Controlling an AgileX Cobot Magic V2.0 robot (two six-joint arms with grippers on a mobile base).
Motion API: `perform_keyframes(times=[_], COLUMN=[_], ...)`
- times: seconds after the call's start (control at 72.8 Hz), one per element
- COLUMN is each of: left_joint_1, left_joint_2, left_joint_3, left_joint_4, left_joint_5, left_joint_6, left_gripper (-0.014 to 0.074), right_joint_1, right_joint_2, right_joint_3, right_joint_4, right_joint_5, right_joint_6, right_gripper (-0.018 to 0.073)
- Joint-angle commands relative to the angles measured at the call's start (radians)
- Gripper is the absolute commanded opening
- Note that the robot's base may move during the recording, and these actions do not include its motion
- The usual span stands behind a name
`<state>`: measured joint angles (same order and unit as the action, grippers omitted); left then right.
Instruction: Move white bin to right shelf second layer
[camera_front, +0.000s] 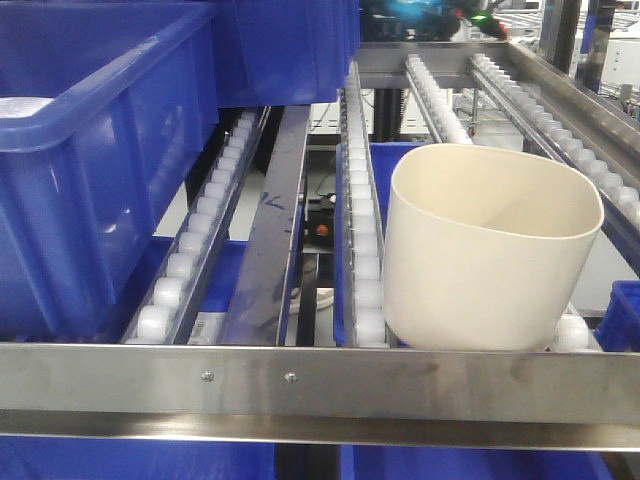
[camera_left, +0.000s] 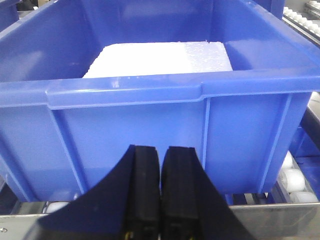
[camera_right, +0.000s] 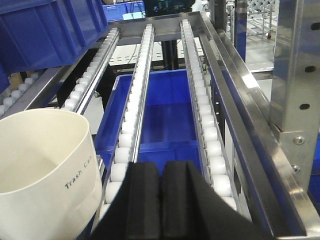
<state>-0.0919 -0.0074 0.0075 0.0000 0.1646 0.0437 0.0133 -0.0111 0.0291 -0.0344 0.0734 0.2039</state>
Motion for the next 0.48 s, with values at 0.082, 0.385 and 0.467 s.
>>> perform_keyframes(times=[0.082, 0.385, 0.467], left_joint_1=[-0.006, -0.006, -0.006], left_joint_2=[-0.014, -0.014, -0.014], left_joint_3=[0.037, 0.037, 0.037], left_joint_4=[0.0, 0.0, 0.0], left_joint_5=[-0.087, -0.087, -0.087], left_joint_6=[-0.005, -0.005, -0.005], left_gripper=[0.0085, 0.0085, 0.0085], right_joint_1=[-0.006, -0.006, -0.006], right_joint_2=[-0.019, -0.019, -0.019], right_joint_3=[-0.016, -0.016, -0.016], right_joint_4=[-0.009, -0.009, -0.009], right_joint_5=[-0.095, -0.095, -0.095], right_joint_6=[-0.003, -0.003, -0.003], right_gripper=[0.0055, 0.0055, 0.0055])
